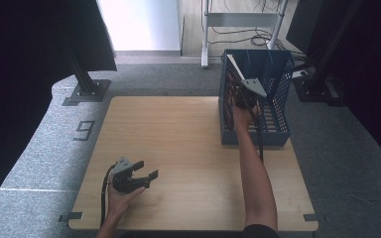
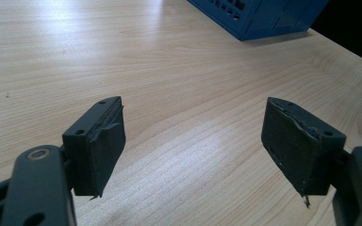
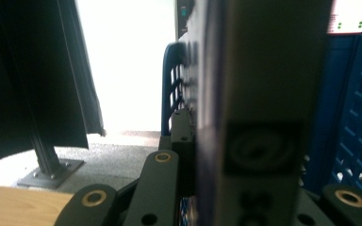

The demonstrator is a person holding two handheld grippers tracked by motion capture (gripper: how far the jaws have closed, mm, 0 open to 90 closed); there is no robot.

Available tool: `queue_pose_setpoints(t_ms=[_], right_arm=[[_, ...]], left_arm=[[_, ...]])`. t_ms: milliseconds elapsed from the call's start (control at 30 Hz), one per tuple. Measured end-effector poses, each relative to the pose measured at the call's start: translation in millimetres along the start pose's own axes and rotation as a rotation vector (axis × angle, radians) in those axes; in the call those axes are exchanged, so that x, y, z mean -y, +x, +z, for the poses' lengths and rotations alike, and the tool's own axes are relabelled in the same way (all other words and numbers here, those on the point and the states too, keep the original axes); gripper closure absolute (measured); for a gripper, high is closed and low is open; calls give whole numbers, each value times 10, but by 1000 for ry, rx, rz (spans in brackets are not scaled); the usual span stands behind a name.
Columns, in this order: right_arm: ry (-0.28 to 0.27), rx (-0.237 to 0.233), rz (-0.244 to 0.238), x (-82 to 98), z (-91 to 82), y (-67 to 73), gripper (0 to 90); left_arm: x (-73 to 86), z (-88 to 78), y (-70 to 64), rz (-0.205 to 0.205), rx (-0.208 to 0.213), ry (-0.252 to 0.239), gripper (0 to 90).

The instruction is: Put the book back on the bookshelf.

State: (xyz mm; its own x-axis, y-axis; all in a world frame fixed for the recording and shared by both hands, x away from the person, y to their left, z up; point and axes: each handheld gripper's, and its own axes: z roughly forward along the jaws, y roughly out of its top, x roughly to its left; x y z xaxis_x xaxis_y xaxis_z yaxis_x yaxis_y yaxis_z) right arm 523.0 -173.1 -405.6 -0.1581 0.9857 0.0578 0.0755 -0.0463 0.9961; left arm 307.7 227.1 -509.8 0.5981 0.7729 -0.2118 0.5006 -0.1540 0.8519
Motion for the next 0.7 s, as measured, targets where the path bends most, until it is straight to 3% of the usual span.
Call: queue_pose_setpoints(t_ms=[333, 467, 567, 700], right_arm=[[15, -21, -13, 83, -65, 0, 806], [30, -58, -19, 100, -132, 8, 780], [58, -94, -52, 63, -186, 23, 749], [81, -118, -49, 46, -231, 24, 714]], left_arm=[[-10, -17, -10, -4, 1, -9, 223], [-13, -13, -19, -3, 6, -8, 223], [-14, 0, -30, 1, 7, -3, 224], [-17, 2, -49, 5, 8, -3, 224]])
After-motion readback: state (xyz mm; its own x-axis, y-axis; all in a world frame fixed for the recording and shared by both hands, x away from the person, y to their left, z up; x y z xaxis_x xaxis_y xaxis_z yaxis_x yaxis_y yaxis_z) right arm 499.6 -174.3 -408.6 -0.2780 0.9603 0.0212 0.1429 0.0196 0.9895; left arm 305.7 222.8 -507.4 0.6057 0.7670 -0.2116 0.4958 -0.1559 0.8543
